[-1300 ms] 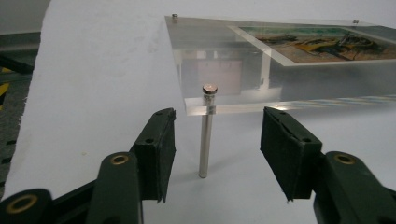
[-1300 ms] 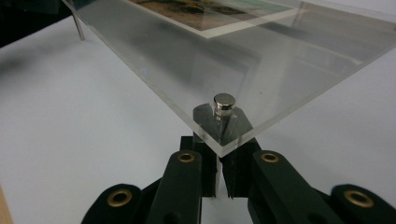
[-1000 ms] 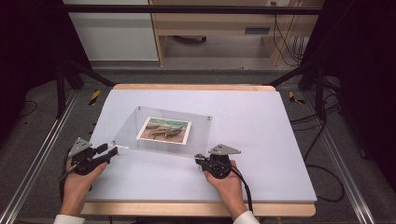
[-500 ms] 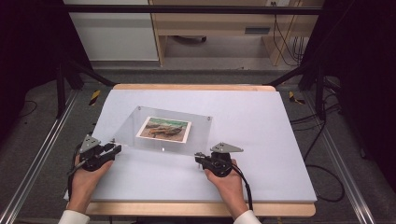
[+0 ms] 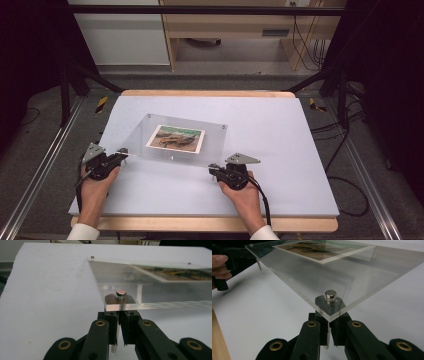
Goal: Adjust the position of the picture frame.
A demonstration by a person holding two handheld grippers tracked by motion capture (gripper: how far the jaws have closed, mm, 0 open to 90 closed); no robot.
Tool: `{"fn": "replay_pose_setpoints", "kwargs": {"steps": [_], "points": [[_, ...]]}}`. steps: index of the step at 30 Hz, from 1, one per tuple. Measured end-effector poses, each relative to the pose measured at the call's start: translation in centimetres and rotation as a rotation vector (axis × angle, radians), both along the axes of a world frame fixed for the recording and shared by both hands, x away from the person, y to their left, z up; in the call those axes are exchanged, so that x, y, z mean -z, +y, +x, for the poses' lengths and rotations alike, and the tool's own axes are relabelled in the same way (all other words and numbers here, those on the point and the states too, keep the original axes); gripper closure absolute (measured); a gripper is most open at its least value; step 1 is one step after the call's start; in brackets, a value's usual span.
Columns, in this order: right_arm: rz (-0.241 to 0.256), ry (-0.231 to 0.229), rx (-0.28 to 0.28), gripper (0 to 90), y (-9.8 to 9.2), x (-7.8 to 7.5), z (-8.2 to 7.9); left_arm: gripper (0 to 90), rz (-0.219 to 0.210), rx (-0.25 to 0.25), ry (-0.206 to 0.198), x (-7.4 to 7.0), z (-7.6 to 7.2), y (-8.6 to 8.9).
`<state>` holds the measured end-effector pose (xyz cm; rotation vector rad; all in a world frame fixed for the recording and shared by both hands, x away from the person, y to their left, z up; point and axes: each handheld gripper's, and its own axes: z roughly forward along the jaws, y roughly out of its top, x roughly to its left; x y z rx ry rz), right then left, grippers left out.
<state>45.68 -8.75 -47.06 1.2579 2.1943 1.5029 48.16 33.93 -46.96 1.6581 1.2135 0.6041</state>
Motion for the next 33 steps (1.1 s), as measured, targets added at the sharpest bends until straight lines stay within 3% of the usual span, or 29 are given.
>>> {"fn": "replay_pose_setpoints", "kwargs": {"steps": [13,24,28,33], "points": [[-0.010,-0.064,0.032,84.5,0.3,0.1,0.0,83.7,-0.005,-0.010,0.012,-0.4,-0.2,-0.2],[-0.020,-0.064,0.034,84.9,0.4,0.2,-0.1,81.8,0.008,-0.004,0.017,-0.2,0.2,-0.3],[-0.015,-0.063,0.033,84.9,0.4,0.1,-0.1,83.6,0.000,-0.005,0.002,-0.3,0.3,-0.4],[-0.018,-0.094,0.050,85.0,0.0,-0.6,-0.1,84.4,0.014,0.006,-0.030,-1.2,-0.3,-0.8]]}}
